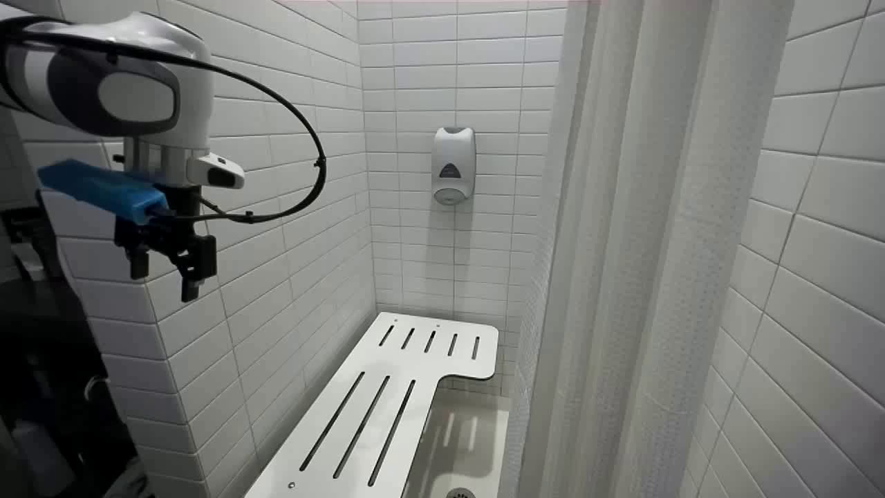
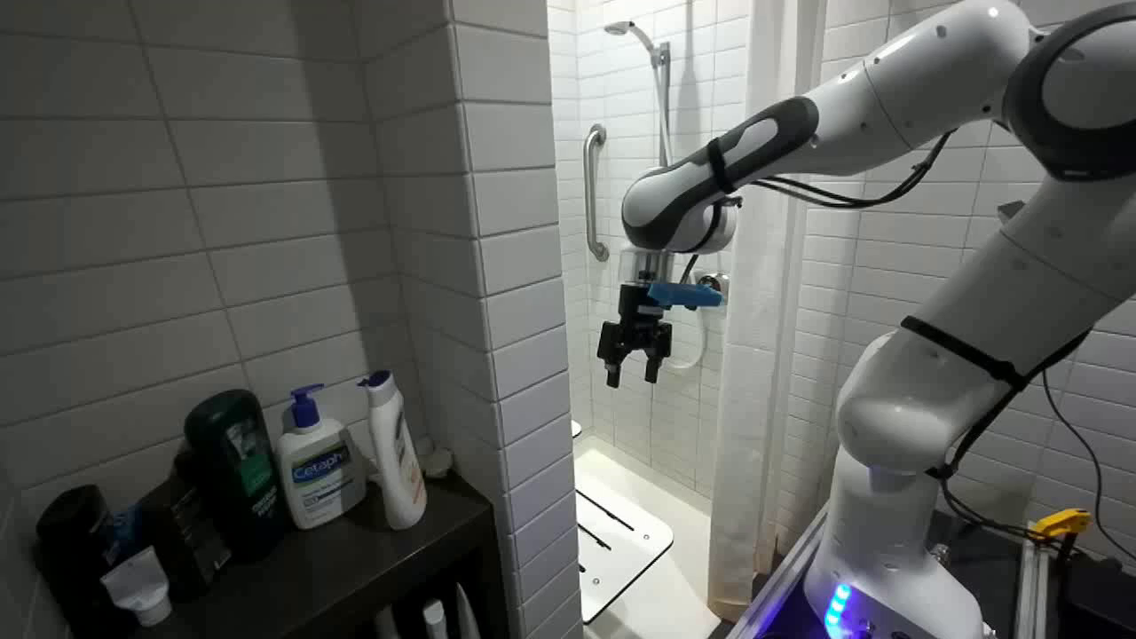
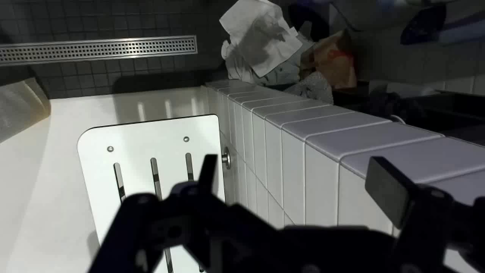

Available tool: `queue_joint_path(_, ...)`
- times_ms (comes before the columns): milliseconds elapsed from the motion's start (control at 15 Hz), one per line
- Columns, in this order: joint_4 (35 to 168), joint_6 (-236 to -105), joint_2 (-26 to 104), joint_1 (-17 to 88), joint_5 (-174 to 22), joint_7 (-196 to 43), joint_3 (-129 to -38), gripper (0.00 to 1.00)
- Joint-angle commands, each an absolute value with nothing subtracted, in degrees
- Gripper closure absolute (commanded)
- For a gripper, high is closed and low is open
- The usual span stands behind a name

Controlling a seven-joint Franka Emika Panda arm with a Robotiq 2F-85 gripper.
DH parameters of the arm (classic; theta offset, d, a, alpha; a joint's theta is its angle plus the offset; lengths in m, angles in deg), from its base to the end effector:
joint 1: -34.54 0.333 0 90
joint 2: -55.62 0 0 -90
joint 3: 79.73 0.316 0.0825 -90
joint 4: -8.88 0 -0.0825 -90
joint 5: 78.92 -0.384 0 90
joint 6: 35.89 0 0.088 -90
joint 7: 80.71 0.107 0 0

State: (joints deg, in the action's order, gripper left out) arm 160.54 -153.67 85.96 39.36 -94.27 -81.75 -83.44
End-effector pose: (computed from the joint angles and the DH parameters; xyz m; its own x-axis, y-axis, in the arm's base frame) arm 0.3643 0.0221 0.4078 0.9942 -0.0754 -0.0762 -0.0927 -0.9615 -0.2588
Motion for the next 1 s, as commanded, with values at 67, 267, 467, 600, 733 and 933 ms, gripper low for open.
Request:
queue_joint_path(67,160.4,-153.4,85.9,38.4,-94.7,-82.1,-82.6,0.00)
queue_joint_path(267,160.4,-153.4,85.9,38.4,-94.7,-82.1,-82.6,0.00)
queue_joint_path(467,160.6,-153.2,85.0,38.9,-94.5,-83.1,-82.3,0.00)
queue_joint_path(600,162.8,-154.0,85.7,39.3,-94.2,-83.3,-81.2,0.00)
queue_joint_path(733,166.2,-154.2,87.7,40.2,-94.7,-83.3,-80.0,0.00)
queue_joint_path(933,171.9,-155.6,90.5,42.3,-95.4,-82.4,-77.4,0.00)
